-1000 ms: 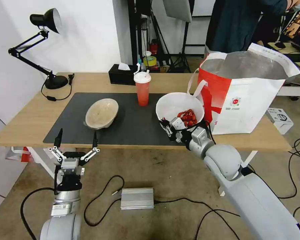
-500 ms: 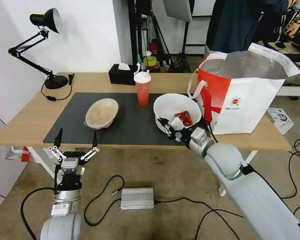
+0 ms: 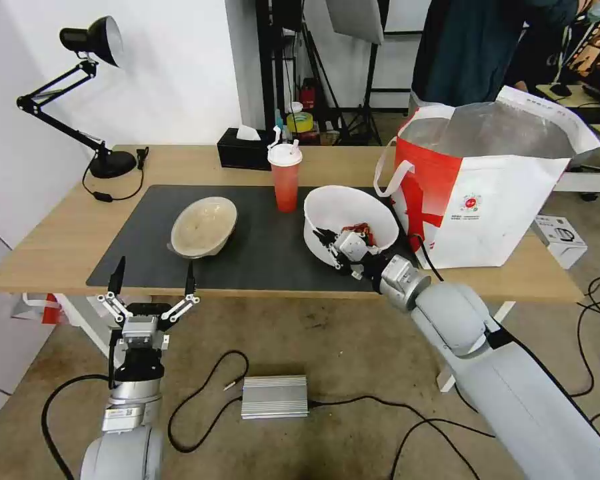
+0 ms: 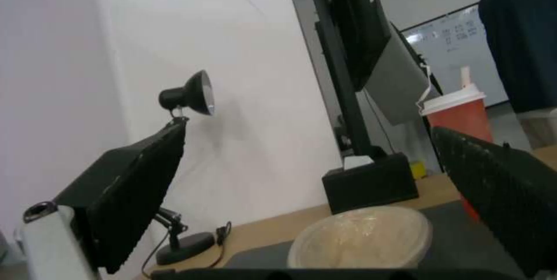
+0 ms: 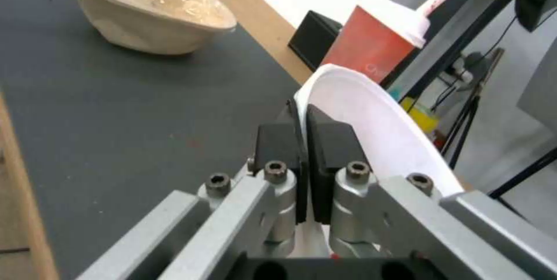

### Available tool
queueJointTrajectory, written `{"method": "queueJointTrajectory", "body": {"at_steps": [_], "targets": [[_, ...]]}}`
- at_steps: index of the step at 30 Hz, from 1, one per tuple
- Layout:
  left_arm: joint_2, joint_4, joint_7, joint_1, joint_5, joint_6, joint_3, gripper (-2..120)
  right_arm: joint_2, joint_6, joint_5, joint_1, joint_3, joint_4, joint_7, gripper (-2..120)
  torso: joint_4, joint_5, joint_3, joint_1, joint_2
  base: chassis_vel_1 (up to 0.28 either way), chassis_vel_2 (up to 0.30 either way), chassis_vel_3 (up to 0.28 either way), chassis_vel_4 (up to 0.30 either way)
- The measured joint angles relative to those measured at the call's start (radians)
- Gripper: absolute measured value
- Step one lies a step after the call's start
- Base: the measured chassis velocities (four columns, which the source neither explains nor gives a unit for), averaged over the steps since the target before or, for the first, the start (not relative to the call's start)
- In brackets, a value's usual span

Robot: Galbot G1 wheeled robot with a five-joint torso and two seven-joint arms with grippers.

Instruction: Pick up the trash from the table and place it into the takeout bag.

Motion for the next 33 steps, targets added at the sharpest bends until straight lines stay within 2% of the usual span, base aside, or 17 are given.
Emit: {"method": "queueJointTrajectory", "body": {"at_steps": [33], "targets": [[0.0,-0.002,0.001,-0.001,0.014,-0.002,0.009,100,-0.046,0.015,-0.006,0.018,0.036,0.129,-0.019,2,0.0,0.0,0.0,0.0,0.0,0.0,0.0,0.0,0.0]]}}
